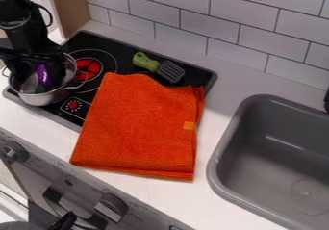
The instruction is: Moving an object from a pan
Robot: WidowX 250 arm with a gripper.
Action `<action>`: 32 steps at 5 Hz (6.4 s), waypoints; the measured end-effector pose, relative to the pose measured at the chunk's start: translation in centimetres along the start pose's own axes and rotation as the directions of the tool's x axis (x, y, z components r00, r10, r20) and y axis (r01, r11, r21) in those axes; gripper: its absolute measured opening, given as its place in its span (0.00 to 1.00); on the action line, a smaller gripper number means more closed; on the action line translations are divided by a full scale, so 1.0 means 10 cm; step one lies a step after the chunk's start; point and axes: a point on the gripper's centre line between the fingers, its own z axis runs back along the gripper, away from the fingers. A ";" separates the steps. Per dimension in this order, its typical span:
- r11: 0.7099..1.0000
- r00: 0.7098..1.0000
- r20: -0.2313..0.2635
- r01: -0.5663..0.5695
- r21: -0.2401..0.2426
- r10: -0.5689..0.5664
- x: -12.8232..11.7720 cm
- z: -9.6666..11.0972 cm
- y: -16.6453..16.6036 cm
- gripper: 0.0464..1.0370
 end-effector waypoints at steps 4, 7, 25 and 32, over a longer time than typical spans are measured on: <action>0.997 0.999 -0.010 -0.031 0.068 0.032 0.03 -0.09 -0.01 0.95; 0.998 0.998 -0.052 -0.016 0.064 0.019 -0.02 -0.20 -0.03 0.93; 0.831 0.831 -0.071 -0.554 -0.043 0.551 0.97 -0.28 -0.78 0.60; 0.945 0.950 0.056 -0.300 -0.128 0.308 0.34 0.44 -0.85 0.96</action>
